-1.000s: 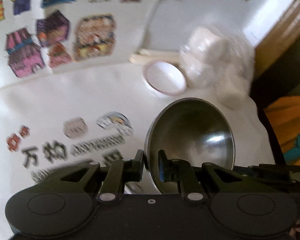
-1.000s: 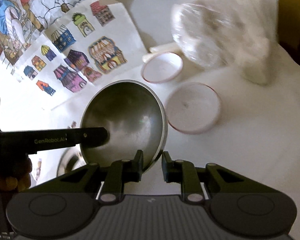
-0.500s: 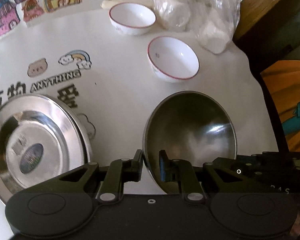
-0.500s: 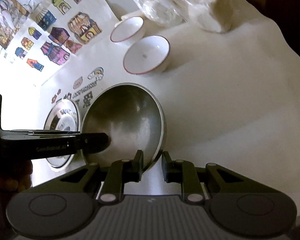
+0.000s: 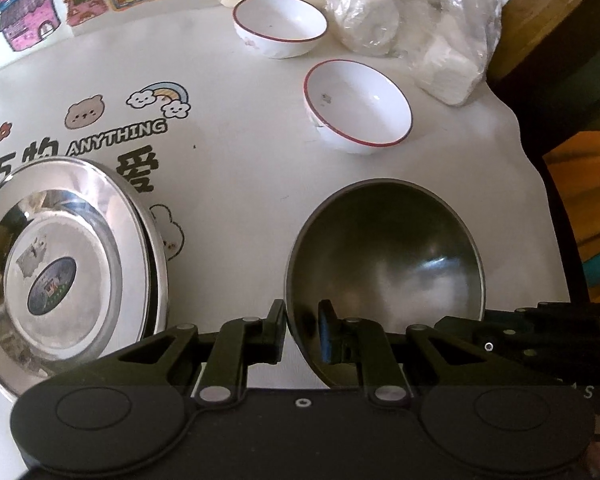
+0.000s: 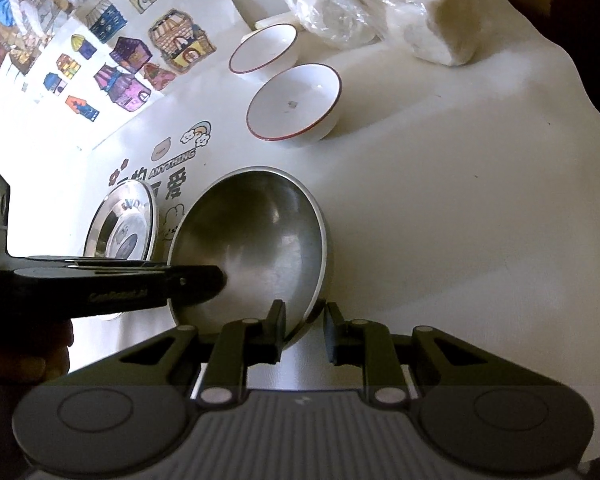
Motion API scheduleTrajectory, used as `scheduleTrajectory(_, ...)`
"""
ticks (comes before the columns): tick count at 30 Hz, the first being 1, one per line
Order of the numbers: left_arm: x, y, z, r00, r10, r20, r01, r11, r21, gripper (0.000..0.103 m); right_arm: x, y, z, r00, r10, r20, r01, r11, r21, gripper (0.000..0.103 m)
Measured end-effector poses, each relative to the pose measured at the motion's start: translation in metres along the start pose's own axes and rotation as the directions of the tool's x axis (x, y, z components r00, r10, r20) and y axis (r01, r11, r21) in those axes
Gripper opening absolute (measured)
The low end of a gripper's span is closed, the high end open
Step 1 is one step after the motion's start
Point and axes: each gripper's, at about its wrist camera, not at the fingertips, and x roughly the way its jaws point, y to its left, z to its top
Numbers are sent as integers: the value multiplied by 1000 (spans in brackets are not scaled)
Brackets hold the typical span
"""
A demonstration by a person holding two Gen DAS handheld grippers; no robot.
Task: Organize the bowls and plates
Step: 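Carry the stainless bowl beside the plate stack with both grippers and open, then move both grippers to the rim of a red-rimmed white bowl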
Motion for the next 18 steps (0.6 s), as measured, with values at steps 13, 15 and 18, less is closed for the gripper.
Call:
scheduleTrajectory(13,-22,4,0,998,39,59,-37,999,-39,42,-11,0,0,999,27,29,-26,999,-41,36)
scheduleTrajectory(15,-28,5,3,996,42,77,-38,998,-45,54,-16,-3,1,998,29,49,-27,999,-33,40)
scheduleTrajectory(18,-35,6,13,992,55,110,-49,997,-52,69,-22,-8,4,996,27,80,-26,1000,-13,51)
